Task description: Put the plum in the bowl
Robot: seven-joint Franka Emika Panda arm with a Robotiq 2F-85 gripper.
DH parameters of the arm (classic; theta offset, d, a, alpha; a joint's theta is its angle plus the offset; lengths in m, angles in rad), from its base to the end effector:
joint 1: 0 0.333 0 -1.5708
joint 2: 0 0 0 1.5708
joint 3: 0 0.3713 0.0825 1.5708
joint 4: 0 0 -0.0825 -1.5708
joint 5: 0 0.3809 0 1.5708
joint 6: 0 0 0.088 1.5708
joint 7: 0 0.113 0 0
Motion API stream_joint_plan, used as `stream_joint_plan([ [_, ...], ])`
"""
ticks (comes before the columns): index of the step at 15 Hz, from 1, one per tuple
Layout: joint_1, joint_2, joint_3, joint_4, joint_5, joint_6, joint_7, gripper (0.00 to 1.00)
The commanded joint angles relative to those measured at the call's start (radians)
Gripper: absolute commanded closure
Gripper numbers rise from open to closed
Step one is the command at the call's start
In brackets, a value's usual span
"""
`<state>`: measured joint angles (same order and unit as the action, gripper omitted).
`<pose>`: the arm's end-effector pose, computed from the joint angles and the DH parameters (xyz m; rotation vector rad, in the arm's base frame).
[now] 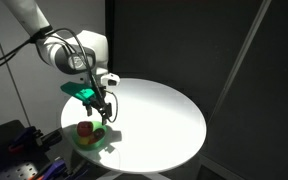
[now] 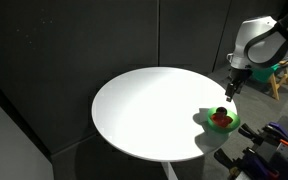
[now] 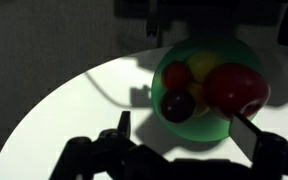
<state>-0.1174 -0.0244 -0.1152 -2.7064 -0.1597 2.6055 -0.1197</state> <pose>0.3853 -0.0882 0.2819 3.0794 0.0427 -0.1355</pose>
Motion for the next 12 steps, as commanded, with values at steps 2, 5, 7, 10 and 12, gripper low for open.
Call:
stream_joint_plan([
  [2, -0.001, -0.086, -0.004, 0.025, 0.053, -0.104, -0.009, 0.0],
  [5, -0.002, -0.131, -0.006, 0.036, 0.068, -0.156, -0.011, 0.0],
  [7, -0.001, -0.163, -0.009, 0.041, 0.078, -0.186, -0.02, 0.0],
  [10, 0.0, -0.212, -0.017, 0.045, 0.088, -0.213, -0.032, 0.0],
  [12, 0.0, -0.246, -0.024, 0.041, 0.093, -0.214, -0.046, 0.0],
])
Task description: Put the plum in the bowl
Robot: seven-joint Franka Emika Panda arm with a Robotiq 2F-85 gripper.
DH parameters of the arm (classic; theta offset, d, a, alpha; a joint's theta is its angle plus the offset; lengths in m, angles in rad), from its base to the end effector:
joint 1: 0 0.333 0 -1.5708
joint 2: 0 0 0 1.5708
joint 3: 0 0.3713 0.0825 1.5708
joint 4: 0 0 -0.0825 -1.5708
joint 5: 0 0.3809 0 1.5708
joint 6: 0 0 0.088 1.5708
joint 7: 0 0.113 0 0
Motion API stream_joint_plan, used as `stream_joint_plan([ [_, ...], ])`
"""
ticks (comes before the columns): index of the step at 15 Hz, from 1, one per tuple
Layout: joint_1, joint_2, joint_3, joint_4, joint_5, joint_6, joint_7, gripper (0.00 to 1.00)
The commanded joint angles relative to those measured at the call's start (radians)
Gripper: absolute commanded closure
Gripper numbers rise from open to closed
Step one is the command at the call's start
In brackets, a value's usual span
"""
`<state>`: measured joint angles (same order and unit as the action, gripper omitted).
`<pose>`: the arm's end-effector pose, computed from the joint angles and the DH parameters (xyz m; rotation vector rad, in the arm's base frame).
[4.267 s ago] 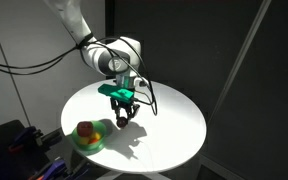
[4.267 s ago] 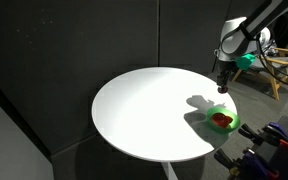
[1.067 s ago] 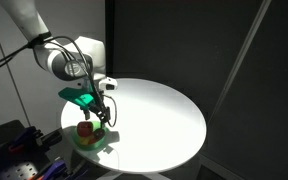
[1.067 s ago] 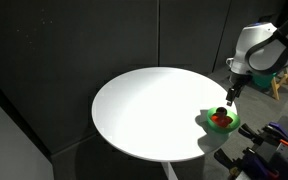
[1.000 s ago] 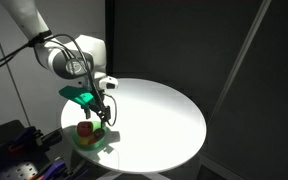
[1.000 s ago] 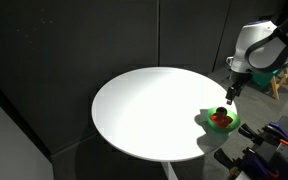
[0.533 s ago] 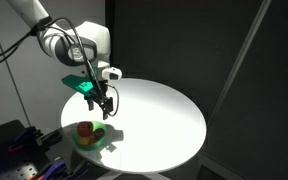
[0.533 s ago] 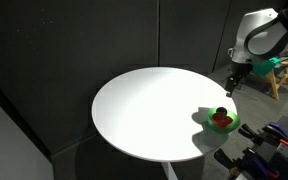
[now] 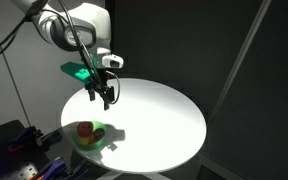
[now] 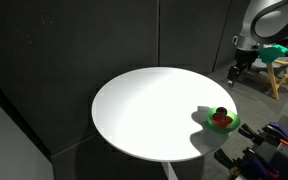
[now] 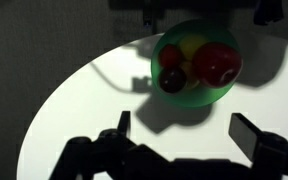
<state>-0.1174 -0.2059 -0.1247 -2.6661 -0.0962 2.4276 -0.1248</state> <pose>0.3817 -0.0945 0.3530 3.1107 -0.0630 -0.0610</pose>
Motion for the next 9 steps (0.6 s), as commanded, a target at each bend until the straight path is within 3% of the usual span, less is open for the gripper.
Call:
stream_joint_plan([
  [1, 0.002, -0.081, -0.019, -0.001, 0.035, -0.036, -0.051, 0.0],
  [9, 0.011, -0.181, -0.067, -0.02, 0.071, -0.065, -0.172, 0.0],
])
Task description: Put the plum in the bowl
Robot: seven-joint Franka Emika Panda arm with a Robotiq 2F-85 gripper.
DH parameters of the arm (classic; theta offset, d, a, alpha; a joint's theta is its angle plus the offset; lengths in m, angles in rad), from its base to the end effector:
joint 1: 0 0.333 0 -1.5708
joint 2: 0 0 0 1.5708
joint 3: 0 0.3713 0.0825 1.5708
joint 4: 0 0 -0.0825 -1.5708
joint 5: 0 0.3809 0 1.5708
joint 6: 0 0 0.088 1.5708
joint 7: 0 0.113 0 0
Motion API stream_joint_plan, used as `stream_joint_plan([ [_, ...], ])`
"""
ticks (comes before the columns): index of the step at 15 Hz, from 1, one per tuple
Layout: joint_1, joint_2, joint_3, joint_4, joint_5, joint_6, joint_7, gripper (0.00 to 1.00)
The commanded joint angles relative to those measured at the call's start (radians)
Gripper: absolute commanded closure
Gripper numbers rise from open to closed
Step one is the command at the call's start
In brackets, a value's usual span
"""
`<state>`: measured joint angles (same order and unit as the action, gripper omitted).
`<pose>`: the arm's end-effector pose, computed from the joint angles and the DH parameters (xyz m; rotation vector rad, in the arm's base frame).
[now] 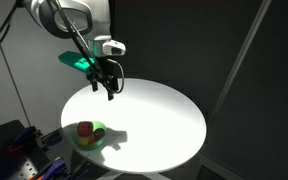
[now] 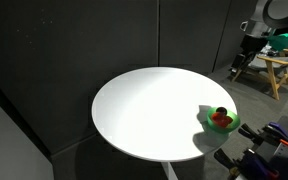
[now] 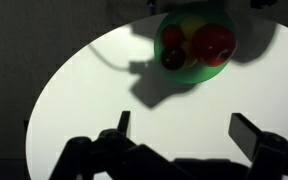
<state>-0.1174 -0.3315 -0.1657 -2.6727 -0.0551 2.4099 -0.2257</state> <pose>0.3684 -0.1077 0.3964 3.1387 -0.0164 0.1057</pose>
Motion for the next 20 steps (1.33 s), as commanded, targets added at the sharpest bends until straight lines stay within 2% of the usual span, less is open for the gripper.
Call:
stream_joint_plan([
  [1, 0.011, -0.063, -0.031, -0.011, 0.032, -0.068, -0.089, 0.0],
  [7, 0.004, -0.089, -0.034, 0.001, 0.02, -0.165, -0.106, 0.0],
  [20, 0.002, -0.067, -0.026, -0.001, 0.008, -0.141, -0.089, 0.0],
])
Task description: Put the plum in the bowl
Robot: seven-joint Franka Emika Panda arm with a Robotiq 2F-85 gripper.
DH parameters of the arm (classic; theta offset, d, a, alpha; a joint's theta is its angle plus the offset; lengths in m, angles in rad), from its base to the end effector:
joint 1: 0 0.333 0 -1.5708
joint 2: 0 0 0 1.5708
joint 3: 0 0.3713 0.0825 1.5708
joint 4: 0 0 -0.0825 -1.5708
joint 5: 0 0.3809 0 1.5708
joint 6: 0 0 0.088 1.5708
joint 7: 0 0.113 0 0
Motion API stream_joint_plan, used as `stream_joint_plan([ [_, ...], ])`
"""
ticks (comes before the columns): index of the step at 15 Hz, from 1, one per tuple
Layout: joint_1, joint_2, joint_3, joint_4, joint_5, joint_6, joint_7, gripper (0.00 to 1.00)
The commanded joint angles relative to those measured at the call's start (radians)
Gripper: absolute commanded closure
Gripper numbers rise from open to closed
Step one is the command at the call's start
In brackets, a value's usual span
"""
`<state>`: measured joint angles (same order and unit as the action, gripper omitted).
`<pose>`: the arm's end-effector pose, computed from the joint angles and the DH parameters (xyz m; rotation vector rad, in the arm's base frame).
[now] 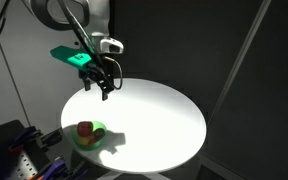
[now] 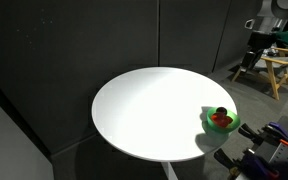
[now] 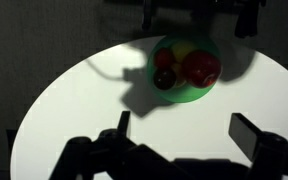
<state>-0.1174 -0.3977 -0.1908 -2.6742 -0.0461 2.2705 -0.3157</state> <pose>0.3460 -0.1117 0.4069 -3.1004 -0.0813 -0.0010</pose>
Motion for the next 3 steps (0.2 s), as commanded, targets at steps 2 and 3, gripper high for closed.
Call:
stream_joint_plan([
  [2, 0.002, -0.001, -0.001, 0.001, -0.001, -0.002, 0.001, 0.0],
  [3, 0.002, -0.001, -0.001, 0.001, -0.001, -0.002, 0.001, 0.0],
])
